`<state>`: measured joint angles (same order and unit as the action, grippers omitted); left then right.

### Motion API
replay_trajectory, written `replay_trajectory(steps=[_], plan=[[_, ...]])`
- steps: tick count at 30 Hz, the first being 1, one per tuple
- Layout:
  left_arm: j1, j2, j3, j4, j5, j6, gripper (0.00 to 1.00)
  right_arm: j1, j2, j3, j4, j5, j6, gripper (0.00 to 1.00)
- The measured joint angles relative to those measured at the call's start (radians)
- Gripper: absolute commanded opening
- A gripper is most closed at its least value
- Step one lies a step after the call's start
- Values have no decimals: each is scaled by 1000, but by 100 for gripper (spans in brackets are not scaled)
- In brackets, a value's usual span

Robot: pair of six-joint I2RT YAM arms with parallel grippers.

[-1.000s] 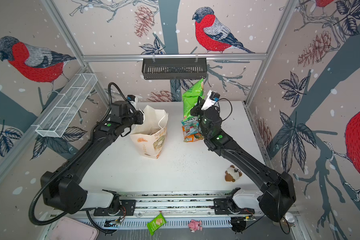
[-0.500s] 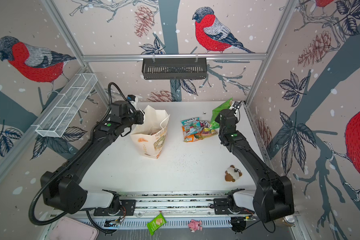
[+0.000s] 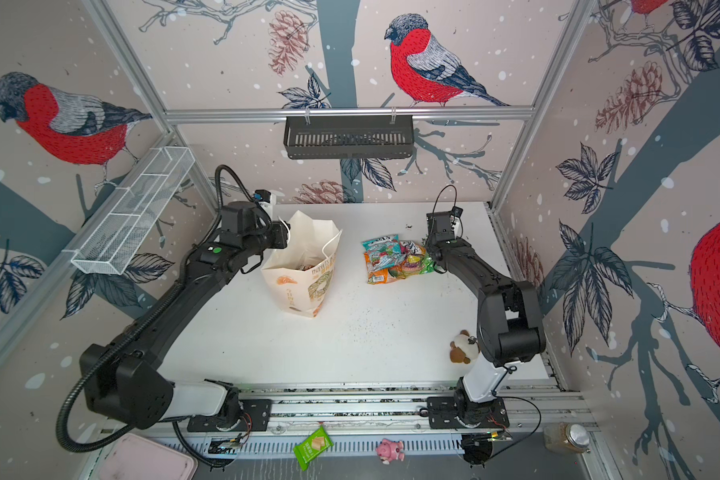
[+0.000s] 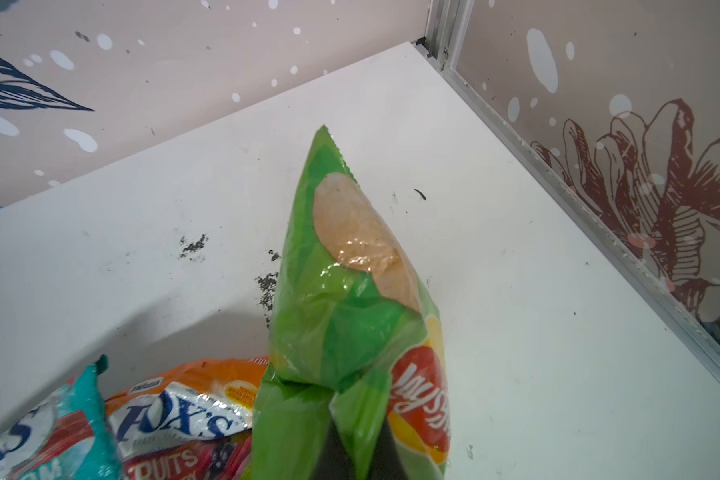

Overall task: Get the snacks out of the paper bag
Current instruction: 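Carry the green Lay's pack past the snack pile and lower it with the right gripper, then open the right gripper to release the green pack beside the packets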

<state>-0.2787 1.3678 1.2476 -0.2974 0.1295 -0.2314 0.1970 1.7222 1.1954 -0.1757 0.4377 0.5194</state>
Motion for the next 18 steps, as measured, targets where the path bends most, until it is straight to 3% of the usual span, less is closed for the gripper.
replay_trajectory(steps=[2, 5, 9, 15, 18], plan=[[0, -1, 0, 0, -1, 0, 0, 0, 22, 10, -11, -1, 0, 38], [0, -1, -2, 0, -2, -1, 0, 3, 30, 11, -27, -12, -2, 65], [0, -1, -2, 0, -2, -1, 0, 26, 4, -5, -30, -12, -21, 84], [14, -1, -2, 0, -2, -1, 0, 79, -121, -64, -6, -16, -35, 100], [22, -1, -2, 0, -2, -1, 0, 109, -187, -93, 9, -27, -51, 100]])
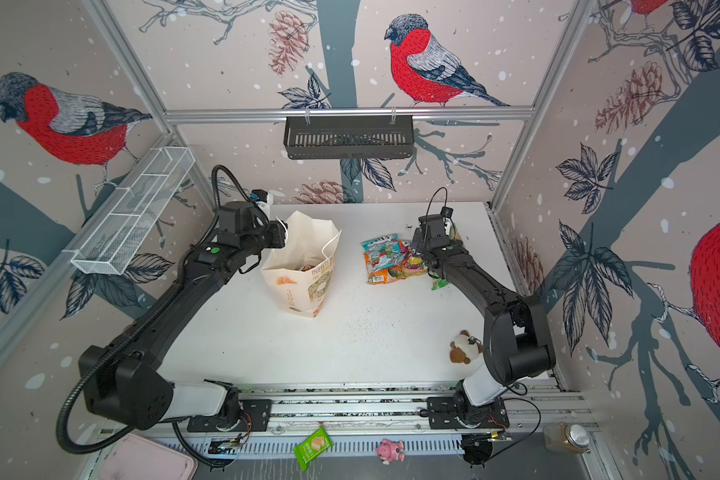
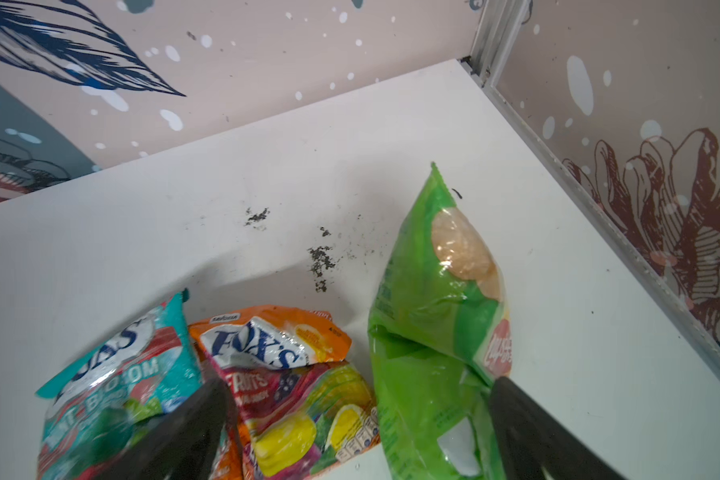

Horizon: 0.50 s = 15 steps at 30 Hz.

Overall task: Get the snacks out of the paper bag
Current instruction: 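Open the right gripper to release the green pack beside the packets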

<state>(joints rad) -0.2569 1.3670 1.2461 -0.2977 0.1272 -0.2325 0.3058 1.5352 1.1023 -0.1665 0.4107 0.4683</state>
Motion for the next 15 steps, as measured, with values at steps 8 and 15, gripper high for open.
replay_trajectory(steps=[8, 15], plan=[[8, -15, -2, -3, -7, 0, 0, 126, -131, -63, 127, -74, -40, 100], [9, -43, -10, -3, -6, 0, 0, 211, -187, -72, 259, -262, -113, 100]])
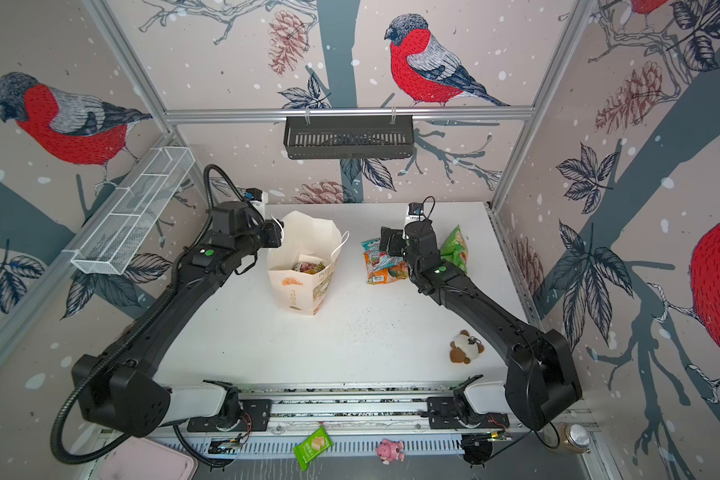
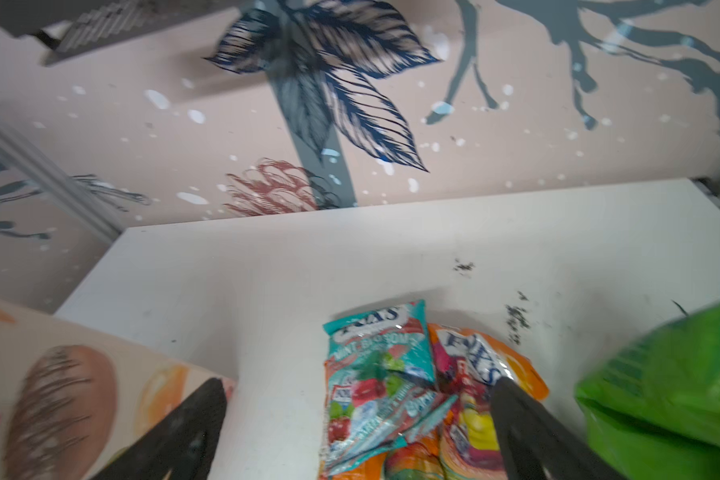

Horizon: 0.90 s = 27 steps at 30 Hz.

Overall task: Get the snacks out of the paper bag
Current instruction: 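Open the right gripper to release the green pack beside the packets, then move the right gripper back toward the bag while the left gripper tilts it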

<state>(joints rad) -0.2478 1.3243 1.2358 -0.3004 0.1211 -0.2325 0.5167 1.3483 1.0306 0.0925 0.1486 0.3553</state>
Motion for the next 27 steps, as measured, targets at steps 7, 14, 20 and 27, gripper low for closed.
replay_trajectory(steps=[7, 14, 20, 27], plan=[[3, 11, 4, -4, -18, 5, 0, 18, 56, 180, -13, -89, -75, 100], [7, -9, 5, -5, -27, 24, 0, 40, 106, 207, -10, -122, -82, 100], [8, -9, 5, -8, -70, 36, 0, 93, 146, 264, -22, -121, -66, 100], [8, -13, 5, -8, -76, 48, 0, 148, 190, 380, -143, -122, -67, 100]])
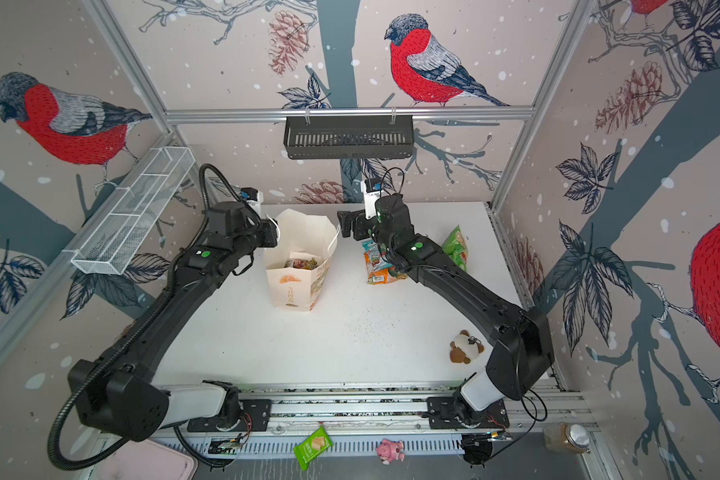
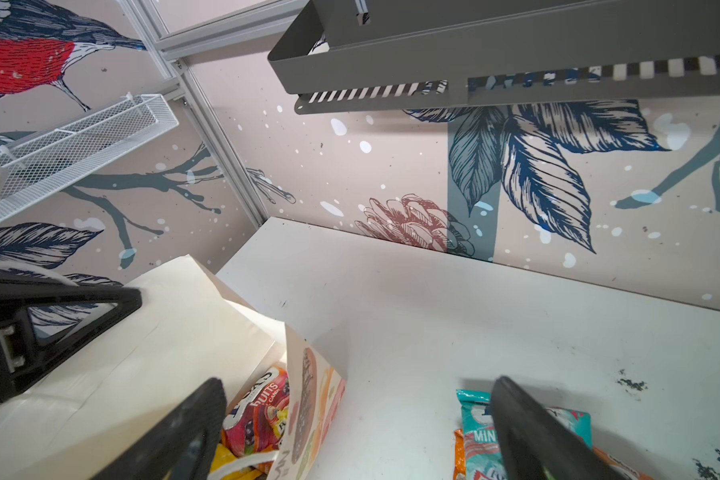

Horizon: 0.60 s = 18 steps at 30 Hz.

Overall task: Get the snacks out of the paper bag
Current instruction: 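Move the right gripper back toward the bag while the left gripper tilts it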

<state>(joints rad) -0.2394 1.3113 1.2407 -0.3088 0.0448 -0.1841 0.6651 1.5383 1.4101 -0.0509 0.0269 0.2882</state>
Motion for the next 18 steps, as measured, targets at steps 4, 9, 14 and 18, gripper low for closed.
replay_trajectory(steps=[4, 9, 14, 18], plan=[[0, 2, 0, 0, -14, 2, 0, 10, 4, 5, -51, -7, -1, 100], [0, 19, 6, 0, -34, 8, 0, 14, -2, -1, -95, -26, -5, 100], [0, 30, 25, -1, -51, 20, 0, 14, -53, -59, -103, -26, -8, 100], [0, 42, 56, -4, -81, 39, 0, 14, -65, -93, -101, -29, -8, 100]])
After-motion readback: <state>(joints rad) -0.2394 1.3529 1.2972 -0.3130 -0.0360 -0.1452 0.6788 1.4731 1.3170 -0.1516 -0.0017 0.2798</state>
